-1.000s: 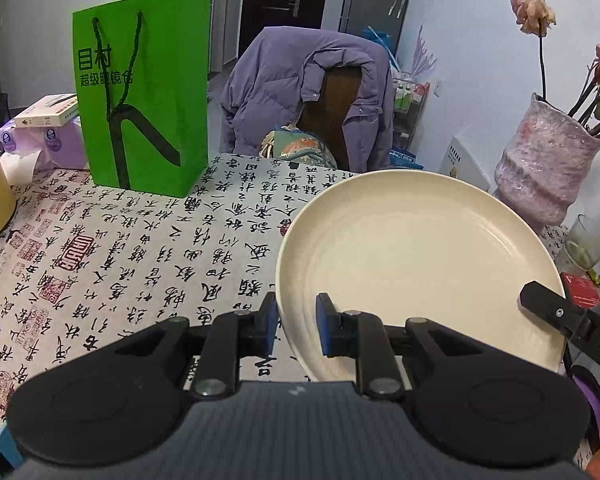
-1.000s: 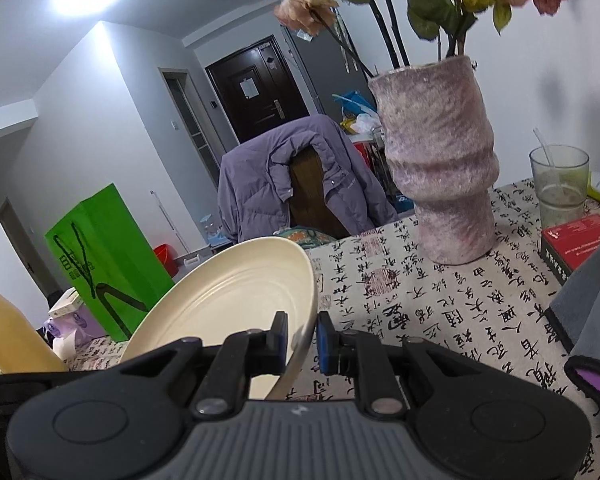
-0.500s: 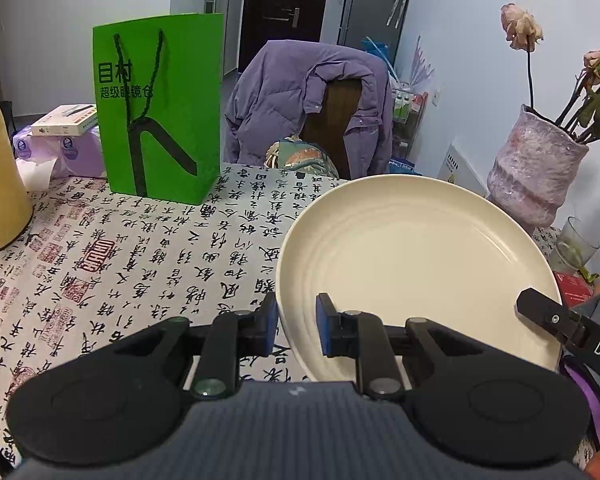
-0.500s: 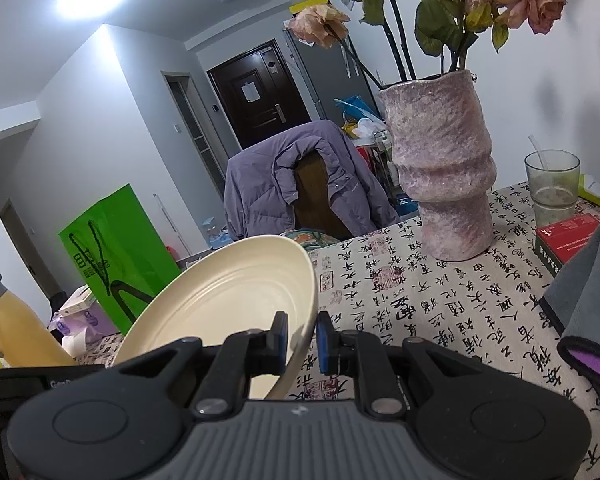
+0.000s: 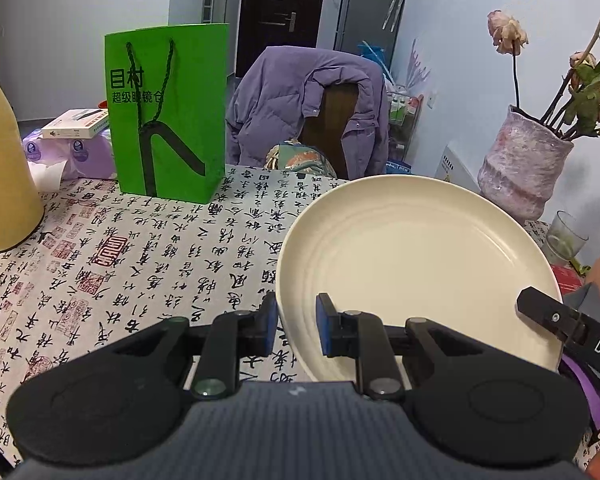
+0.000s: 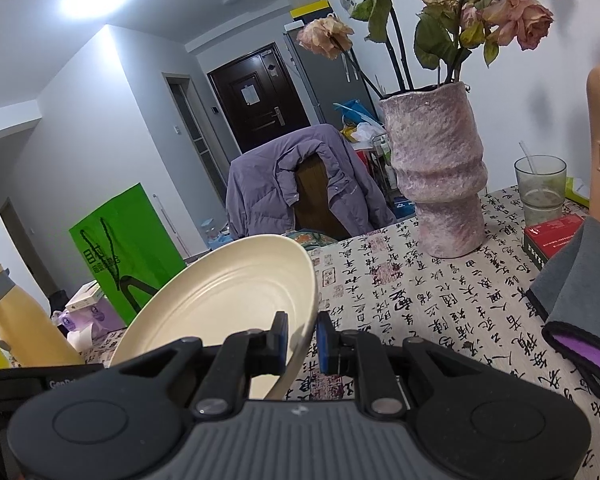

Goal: Organize plates and bowls

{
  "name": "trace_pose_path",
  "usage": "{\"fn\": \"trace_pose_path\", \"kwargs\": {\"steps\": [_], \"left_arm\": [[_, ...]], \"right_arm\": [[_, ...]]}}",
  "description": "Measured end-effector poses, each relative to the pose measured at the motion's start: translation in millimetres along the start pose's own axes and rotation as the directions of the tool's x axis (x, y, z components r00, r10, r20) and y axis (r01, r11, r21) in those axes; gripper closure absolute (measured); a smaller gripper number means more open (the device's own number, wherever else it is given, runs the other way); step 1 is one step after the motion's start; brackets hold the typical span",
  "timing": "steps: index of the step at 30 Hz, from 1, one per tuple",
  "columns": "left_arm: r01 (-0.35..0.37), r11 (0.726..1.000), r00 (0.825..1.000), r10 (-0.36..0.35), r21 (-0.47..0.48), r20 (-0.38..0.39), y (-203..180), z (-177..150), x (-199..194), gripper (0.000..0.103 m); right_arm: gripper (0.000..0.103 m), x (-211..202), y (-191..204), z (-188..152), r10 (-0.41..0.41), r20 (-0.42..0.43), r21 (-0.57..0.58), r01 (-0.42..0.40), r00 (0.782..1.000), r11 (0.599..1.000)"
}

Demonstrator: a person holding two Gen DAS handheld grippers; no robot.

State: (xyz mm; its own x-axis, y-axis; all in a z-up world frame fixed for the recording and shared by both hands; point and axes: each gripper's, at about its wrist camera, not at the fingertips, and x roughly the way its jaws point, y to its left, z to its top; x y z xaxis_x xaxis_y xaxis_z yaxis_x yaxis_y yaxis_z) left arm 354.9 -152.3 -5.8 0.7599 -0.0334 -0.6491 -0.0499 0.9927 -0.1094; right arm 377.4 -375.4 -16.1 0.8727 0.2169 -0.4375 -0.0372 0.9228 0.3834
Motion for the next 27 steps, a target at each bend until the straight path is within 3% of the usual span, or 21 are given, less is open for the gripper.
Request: {"fn": "trace_pose_path", "kwargs": {"steps": [27], "left_arm": [[0.028,1.0,0.998,-0.027,-0.015,0.052,25,-20,-71,0.082]], "right_arm": [[0.089,-68,33,-19,0.012,0.034,-0.02,-0.011,0.999,1.0]]}}
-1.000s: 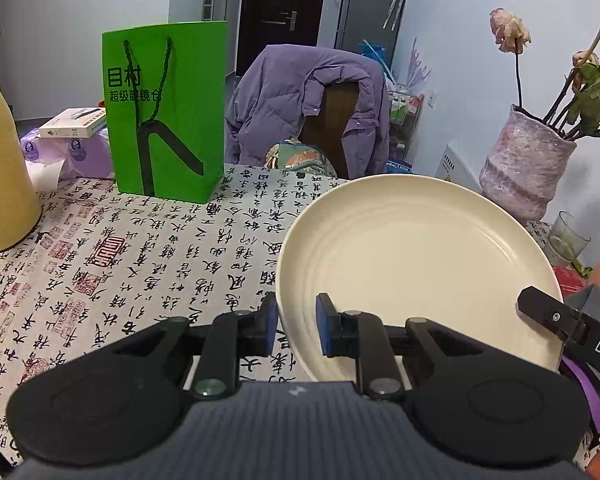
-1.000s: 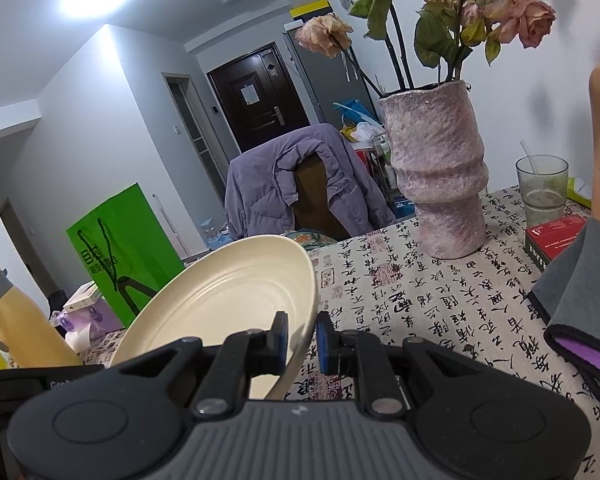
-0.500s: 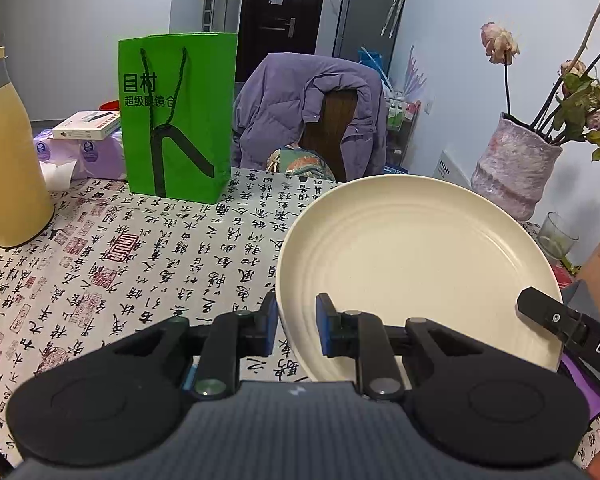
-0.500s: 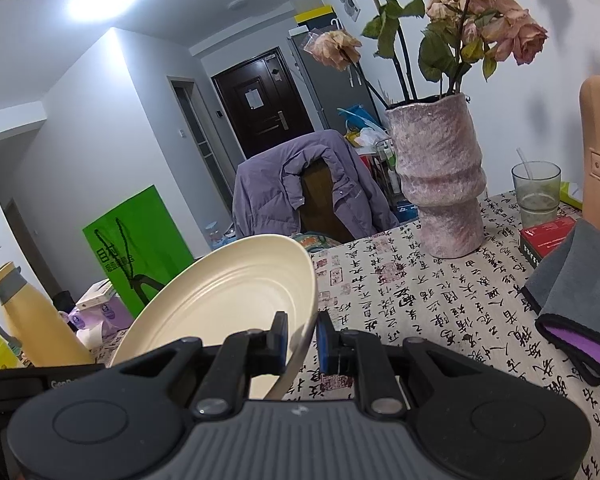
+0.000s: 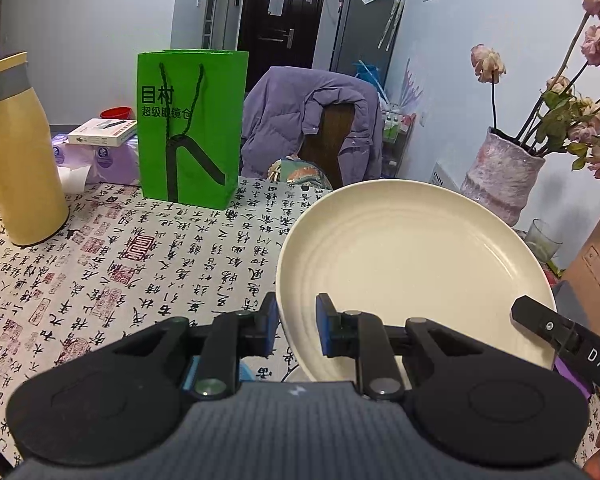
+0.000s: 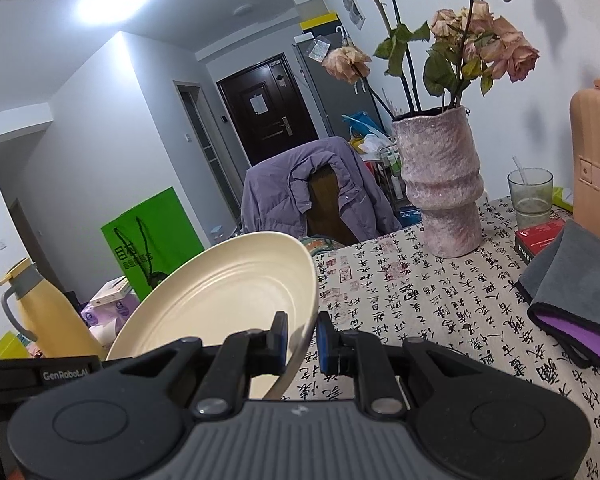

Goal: Organize plates and bowls

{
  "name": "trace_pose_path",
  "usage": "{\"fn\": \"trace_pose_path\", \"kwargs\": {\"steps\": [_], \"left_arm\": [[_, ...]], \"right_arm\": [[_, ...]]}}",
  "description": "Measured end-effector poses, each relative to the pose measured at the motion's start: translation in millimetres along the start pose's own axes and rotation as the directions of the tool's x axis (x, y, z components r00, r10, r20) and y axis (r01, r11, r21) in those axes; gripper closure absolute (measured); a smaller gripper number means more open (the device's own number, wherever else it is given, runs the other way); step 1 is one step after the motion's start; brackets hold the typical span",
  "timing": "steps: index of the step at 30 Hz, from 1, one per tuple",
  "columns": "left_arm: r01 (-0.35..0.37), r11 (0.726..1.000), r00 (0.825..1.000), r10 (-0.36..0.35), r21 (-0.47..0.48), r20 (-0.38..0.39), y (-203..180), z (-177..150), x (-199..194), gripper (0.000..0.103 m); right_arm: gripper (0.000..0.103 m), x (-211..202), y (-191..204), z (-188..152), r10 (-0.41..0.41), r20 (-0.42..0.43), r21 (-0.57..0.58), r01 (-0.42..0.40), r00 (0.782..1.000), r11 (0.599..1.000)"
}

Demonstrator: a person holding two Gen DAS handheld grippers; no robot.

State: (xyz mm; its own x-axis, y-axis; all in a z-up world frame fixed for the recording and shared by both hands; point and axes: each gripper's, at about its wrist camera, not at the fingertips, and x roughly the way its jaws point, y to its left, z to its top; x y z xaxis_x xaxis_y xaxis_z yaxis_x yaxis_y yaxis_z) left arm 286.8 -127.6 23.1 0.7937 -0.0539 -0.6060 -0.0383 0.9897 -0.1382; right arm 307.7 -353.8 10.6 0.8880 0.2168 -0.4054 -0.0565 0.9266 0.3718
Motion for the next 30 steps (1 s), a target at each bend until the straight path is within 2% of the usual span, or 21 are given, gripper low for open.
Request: {"fn": "trace_pose_path", "kwargs": {"steps": [30], "left_arm": [[0.022,0.999,0.998,-0.02,-0.025,0.054,41,-26,-66,0.082]], "right_arm": [[0.088,-51,40,-27,0.013,0.017,-0.021,-0.013,1.0,1.0]]}}
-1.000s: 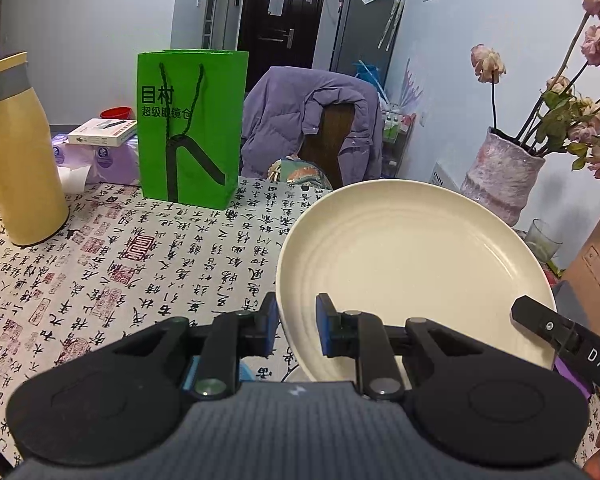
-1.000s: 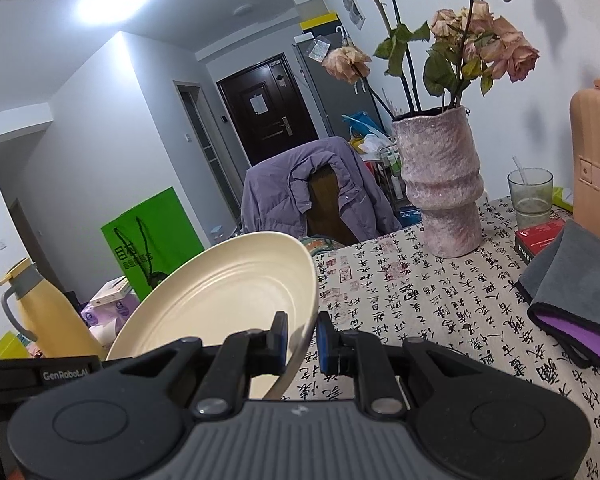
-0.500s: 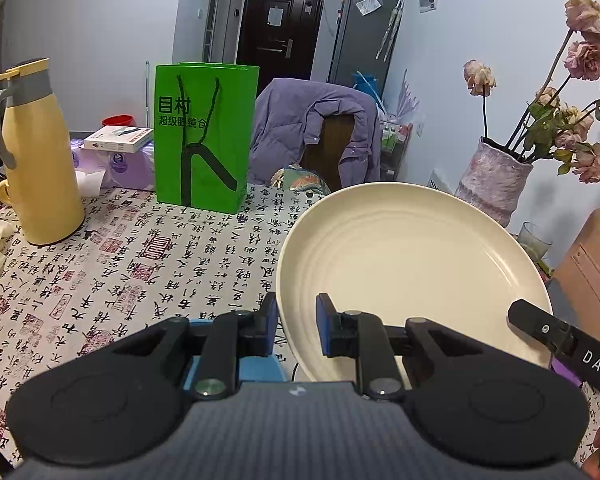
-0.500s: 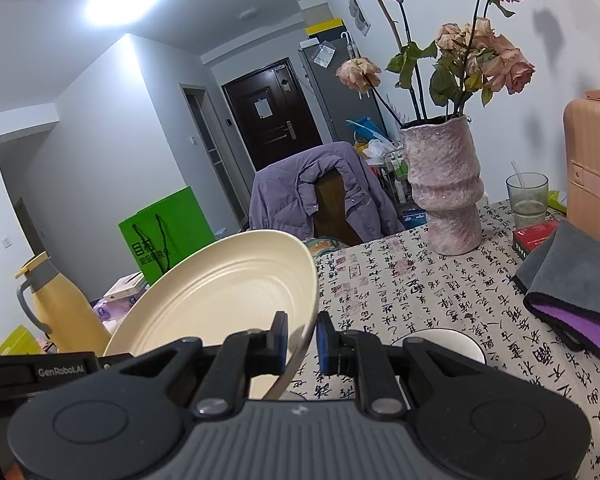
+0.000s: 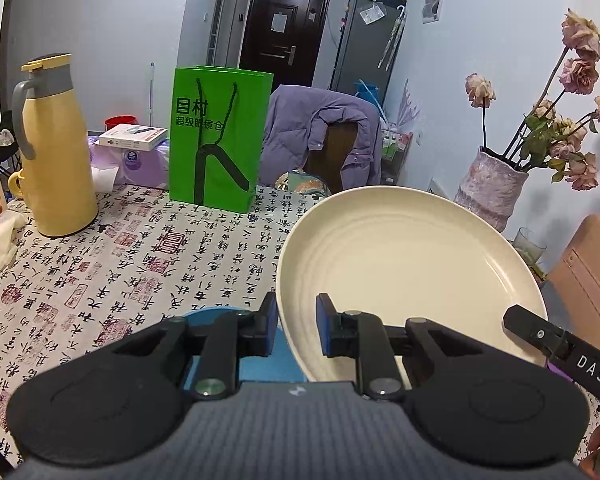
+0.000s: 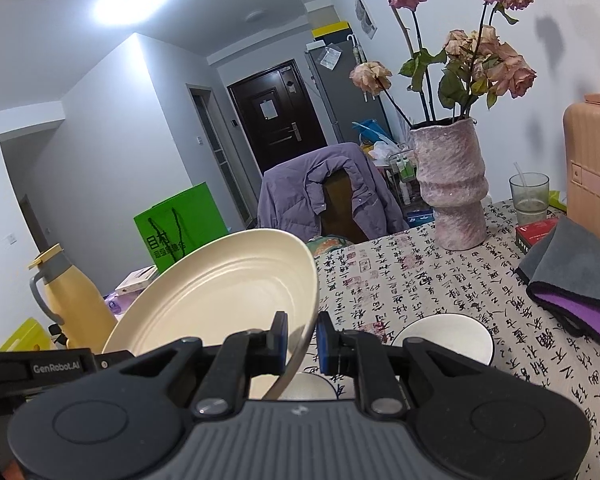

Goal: Organize plates and bowls

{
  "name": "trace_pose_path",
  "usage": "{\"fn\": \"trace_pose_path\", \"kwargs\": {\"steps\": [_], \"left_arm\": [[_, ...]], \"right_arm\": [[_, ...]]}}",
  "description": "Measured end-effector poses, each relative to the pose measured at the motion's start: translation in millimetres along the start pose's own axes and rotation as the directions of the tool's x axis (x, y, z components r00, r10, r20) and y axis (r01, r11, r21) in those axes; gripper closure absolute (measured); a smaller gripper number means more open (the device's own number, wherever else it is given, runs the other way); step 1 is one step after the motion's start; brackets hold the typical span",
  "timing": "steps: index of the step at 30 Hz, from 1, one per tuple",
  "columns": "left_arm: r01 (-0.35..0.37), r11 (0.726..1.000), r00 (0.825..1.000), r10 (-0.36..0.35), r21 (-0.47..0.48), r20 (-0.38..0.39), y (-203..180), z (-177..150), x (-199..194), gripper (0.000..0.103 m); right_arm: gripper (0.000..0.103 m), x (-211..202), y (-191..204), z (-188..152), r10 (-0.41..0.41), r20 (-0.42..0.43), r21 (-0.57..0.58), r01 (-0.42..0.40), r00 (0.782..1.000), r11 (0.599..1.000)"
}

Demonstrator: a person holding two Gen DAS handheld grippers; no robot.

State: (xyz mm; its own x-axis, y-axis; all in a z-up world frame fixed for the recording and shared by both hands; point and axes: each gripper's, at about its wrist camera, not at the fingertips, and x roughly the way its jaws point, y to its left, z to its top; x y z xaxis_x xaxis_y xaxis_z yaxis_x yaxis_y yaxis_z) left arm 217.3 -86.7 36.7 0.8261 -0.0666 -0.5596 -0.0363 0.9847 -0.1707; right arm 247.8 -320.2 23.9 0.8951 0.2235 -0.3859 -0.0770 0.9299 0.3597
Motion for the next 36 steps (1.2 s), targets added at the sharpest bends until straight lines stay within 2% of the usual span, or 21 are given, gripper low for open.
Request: {"fn": "trace_pose_path", "kwargs": {"steps": [10,36], "left_arm": [[0.002,1.0,1.0,-0.002,-0.013,0.012,15,-9,-17,0.082],[0.01,1.0,0.999,-0.009,-0.019,0.049,44,-33,-47,0.083]], "right_arm": [[0.089,-17,19,-15,0.009,0.005,-0.011,-0.009,1.0,1.0],[0.088,-32,37,-46,0.021,-0.01,-0.014,-0.021,1.0,1.0]]}}
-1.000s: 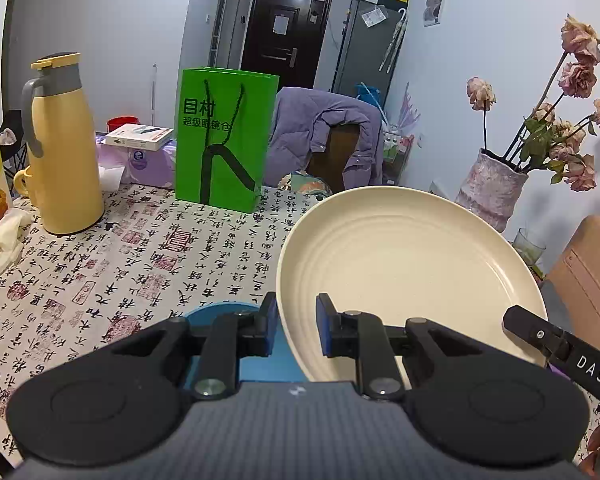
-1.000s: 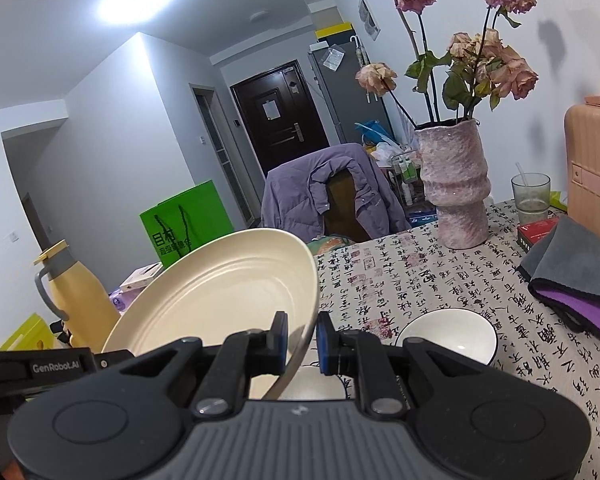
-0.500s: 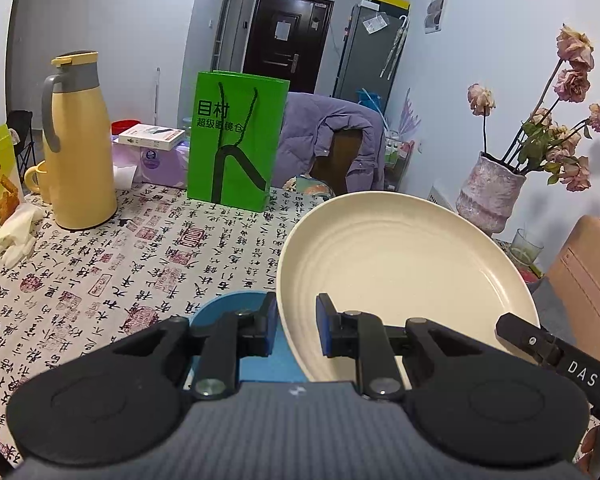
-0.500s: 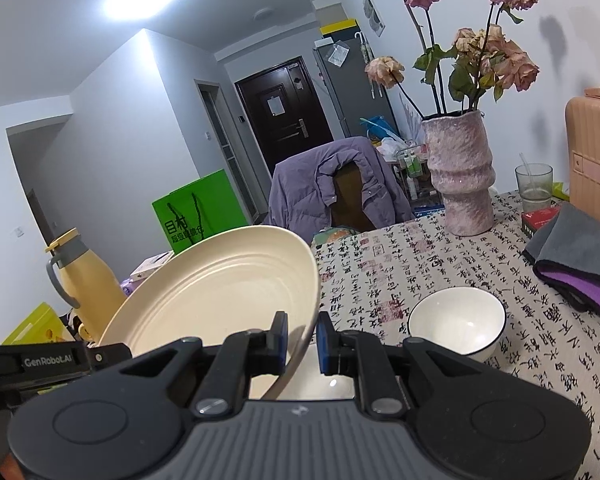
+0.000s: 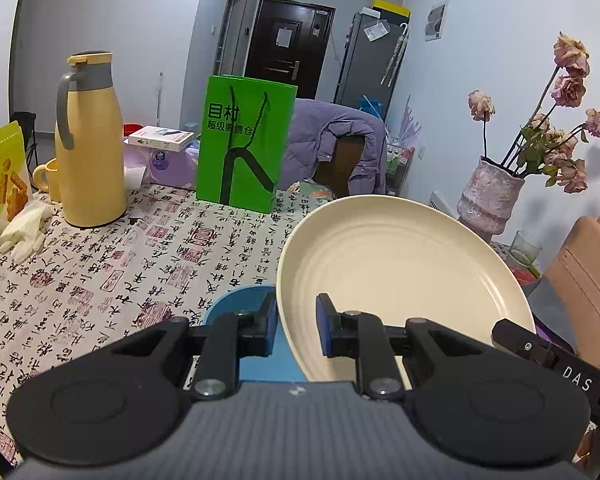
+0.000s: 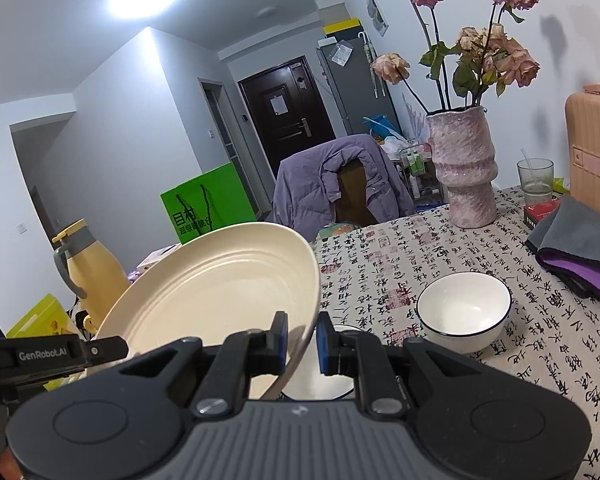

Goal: Organize plates and bowls
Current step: 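Carry the held cream plate toward the plate stack beside the blue bowl with both grippers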

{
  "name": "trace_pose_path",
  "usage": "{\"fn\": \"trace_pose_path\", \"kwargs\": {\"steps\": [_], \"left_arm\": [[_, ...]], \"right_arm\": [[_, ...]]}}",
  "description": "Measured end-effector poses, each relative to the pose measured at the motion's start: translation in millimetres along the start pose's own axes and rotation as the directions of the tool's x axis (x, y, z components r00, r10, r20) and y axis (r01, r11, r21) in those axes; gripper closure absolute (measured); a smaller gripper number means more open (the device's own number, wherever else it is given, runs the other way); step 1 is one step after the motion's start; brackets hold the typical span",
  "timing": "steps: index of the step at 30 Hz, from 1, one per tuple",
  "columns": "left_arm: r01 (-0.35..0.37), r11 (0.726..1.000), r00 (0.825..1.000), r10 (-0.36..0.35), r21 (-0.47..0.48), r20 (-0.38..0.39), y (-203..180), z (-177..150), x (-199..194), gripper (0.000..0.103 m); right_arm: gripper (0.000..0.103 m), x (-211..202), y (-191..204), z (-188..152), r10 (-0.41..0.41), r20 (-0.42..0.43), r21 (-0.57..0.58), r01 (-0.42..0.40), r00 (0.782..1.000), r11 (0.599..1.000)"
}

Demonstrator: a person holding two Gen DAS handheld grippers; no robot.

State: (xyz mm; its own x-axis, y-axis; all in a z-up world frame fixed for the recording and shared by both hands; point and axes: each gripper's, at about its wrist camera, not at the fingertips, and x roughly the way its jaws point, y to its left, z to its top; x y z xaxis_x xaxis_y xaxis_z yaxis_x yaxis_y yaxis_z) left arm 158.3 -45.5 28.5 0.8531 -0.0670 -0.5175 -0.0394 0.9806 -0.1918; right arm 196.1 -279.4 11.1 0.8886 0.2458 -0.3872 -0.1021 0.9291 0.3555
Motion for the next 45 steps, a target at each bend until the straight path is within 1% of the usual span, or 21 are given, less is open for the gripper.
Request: {"fn": "trace_pose_path", "kwargs": {"steps": [16,32,45], "left_arm": [[0.007,1.0,1.0,-0.007,-0.028,0.001,20,-19,-8,0.083],[0.02,0.999,1.0,-0.02,-0.03,-0.019,30,-39,-6,0.083],[0.027,0.999,0.999,-0.028,-0.047,-0.02,39,-50,-8,0.083]], "right_arm": [[0.088,-7,10,-23,0.013,-0.02,-0.011,-0.013,1.0,1.0],[0.088,-12,9,-39,0.014,-0.031,-0.004,-0.014,0.999,1.0],[0.088,-14,8,-52,0.024,-0.049,-0.005,-0.024,0.999,1.0]]}}
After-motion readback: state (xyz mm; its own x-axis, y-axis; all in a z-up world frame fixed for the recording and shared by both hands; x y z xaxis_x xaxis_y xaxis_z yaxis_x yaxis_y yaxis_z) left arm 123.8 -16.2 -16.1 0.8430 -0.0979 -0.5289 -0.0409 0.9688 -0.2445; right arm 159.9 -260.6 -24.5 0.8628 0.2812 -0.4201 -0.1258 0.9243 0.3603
